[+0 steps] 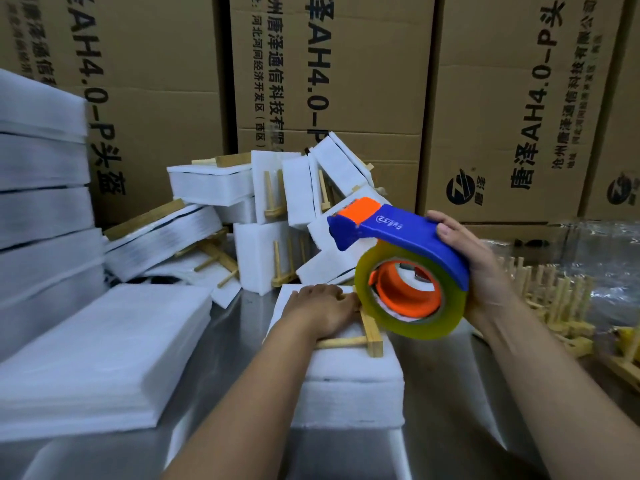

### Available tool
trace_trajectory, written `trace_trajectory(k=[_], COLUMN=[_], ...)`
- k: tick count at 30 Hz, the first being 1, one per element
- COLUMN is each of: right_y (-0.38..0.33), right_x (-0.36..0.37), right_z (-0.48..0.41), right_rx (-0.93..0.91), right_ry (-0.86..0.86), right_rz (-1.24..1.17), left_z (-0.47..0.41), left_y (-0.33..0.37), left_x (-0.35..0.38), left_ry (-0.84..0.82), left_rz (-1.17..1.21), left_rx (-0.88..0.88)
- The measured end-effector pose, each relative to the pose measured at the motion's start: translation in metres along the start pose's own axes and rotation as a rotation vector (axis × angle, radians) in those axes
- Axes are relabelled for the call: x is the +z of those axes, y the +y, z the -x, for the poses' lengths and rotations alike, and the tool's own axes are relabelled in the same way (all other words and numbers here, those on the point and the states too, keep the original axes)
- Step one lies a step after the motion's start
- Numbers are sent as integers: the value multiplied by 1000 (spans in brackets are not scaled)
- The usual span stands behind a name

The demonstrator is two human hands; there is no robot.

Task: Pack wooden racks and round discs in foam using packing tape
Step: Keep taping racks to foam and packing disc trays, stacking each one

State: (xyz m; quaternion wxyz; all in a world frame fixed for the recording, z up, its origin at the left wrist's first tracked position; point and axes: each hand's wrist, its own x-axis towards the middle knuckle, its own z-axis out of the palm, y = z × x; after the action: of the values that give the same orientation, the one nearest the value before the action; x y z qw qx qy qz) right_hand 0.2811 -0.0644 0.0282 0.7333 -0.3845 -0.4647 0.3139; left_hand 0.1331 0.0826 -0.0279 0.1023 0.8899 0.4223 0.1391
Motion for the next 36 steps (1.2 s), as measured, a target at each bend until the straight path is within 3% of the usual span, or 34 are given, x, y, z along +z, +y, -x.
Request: trace_trajectory(k=[5,10,13,16,19,21,23,25,27,29,36], right_y=[22,38,41,41,38,34,27,18,12,9,5], right_x=[-21,-31,-33,-34,-35,-36,-37,-37,-37,-36,-34], right_z=[5,10,10,11,8,7,7,10,12,14,17], right_rx=[99,321,297,255,234,202,135,66,31,27,22], right_ry=[41,104,176,122,62,45,26,3,-32,-80,-185], right_rz=[-239,-156,-118,-222,-305,-309,-278,-222,-173,-143,-104], left_z=[-3,-4,-4,-2,10,19,29,39,45,47,56], left_y=[0,0,0,-1,3,7,15,27,37,41,34], left_x=[0,2,1,1,-4,-12,-27,-42,-51,-53,-60], left_ry=[-32,0,-2,1,143,390,581,460,165,-15,-242], left_rz=[-22,15,24,51,201,321,611,1047,1305,1437,1846], left_rx=[6,-17,-26,-36,-68,-9,36,22,-40,-78,-149])
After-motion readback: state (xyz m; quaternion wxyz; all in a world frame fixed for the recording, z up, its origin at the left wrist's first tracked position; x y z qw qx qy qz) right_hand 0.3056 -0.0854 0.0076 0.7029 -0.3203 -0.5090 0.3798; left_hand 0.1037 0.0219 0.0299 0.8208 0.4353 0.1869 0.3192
